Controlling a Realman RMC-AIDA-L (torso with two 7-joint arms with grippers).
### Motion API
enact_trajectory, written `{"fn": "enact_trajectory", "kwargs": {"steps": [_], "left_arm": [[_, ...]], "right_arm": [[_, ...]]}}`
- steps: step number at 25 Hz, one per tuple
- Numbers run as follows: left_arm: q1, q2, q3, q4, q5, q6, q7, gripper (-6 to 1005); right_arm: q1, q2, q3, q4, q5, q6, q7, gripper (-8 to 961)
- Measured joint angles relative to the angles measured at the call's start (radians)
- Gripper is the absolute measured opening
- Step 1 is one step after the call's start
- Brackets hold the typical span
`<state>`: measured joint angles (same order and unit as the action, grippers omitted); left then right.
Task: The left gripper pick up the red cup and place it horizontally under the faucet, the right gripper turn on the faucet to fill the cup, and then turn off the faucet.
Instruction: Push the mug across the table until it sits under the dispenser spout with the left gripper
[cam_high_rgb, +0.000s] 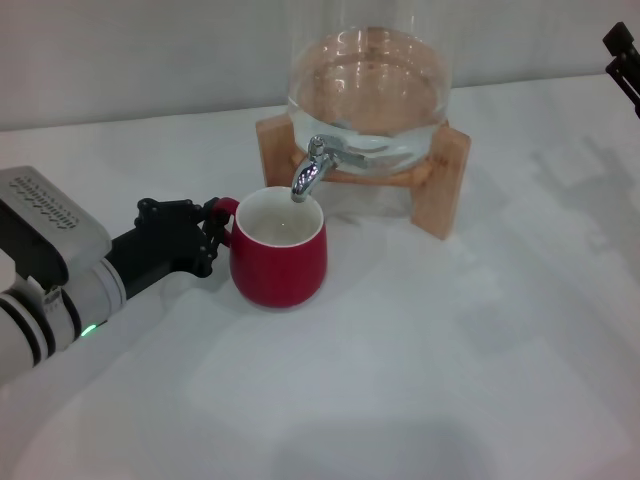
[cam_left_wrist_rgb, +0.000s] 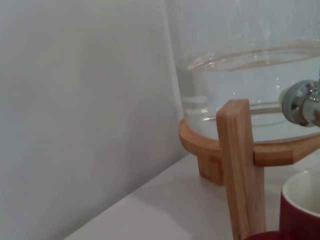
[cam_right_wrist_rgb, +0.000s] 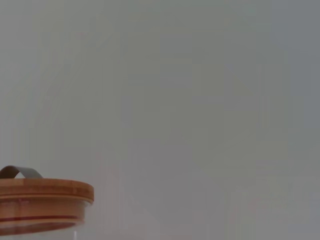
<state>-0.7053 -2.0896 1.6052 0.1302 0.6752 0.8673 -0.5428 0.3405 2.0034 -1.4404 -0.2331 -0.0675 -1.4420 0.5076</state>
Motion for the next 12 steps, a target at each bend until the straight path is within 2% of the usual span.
{"fn": "enact_trajectory", "kwargs": {"steps": [12], "left_arm": [[-0.008,-0.003,0.039,0.008,-0.002,-0.041,-0.015,78]], "right_arm": [[-0.002,0.000,0.000,0.000,0.000,-0.004,0.000,868]]}}
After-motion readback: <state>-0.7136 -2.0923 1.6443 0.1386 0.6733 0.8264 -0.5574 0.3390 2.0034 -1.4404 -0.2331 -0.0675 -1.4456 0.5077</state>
